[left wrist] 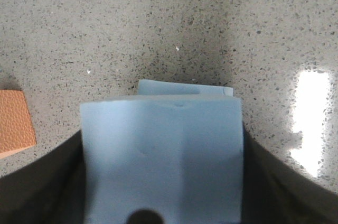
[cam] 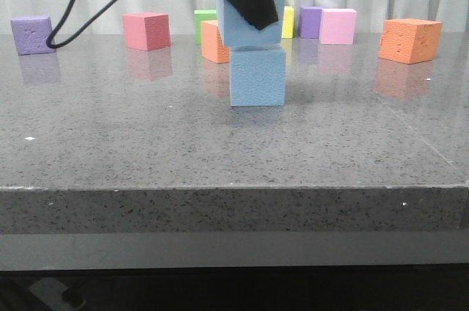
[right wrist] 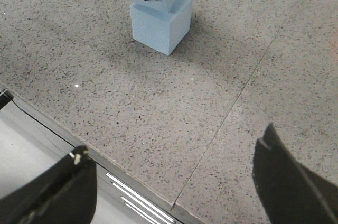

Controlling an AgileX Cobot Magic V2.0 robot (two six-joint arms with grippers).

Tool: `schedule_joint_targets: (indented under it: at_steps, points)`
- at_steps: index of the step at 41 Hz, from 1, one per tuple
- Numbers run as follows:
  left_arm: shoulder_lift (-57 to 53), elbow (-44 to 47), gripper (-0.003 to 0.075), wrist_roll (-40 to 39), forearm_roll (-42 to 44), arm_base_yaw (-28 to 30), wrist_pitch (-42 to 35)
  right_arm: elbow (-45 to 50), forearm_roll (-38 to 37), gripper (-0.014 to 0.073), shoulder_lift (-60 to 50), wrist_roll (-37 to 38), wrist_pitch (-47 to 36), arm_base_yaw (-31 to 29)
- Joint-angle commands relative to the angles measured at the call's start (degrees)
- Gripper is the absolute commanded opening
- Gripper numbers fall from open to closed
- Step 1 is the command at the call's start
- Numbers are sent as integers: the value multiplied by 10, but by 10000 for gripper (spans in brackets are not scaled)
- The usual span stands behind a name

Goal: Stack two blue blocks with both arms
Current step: 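Lift the cube with the left gripper over the centred blue cube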

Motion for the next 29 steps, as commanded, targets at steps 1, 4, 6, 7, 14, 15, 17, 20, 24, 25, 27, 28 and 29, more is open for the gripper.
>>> schedule_joint_targets:
  at_steps: [1, 4, 6, 7, 14, 15, 17, 20, 24, 25, 27, 28, 29]
  points:
    - [-31, -17, 368, 12, -7, -2, -28, -15, 12, 608, -4, -5, -38, -4]
    - [-31, -17, 368, 12, -7, -2, -29, -15, 12, 608, -4, -5, -38, -4]
    - [-31, -17, 368, 15, -8, -2, -30, -15, 12, 608, -4, -5, -38, -4]
    - [-31, -17, 368, 17, -8, -2, -32, -15, 12, 608, -4, -5, -38, -4]
    - [-31, -17, 368, 28, -10, -2, -37, -15, 12, 608, -4, -5, -38, -4]
    - [-31, -17, 368, 28, -14, -2, -36, -15, 12, 608, -4, -5, -38, -4]
    - [-31, -17, 368, 28, -22, -2, -36, -15, 12, 608, -4, -5, -38, -4]
    - [-31, -17, 368, 48, -40, -2, -33, -15, 12, 608, -4, -5, -38, -4]
    - [-31, -17, 368, 58, -46, -2, -32, -15, 12, 608, -4, -5, -38, -4]
    - [-31, -17, 368, 58, -44, -2, -33, -15, 12, 608, -4, -5, -38, -4]
    - [-31, -17, 368, 58, -41, -2, -33, -15, 12, 608, -4, -5, -38, -4]
    - [-31, -17, 368, 58, -39, 0, -32, -15, 12, 608, -4, -5, -38, -4]
    - [-31, -17, 368, 58, -40, 0, -32, -15, 12, 608, -4, -5, -38, -4]
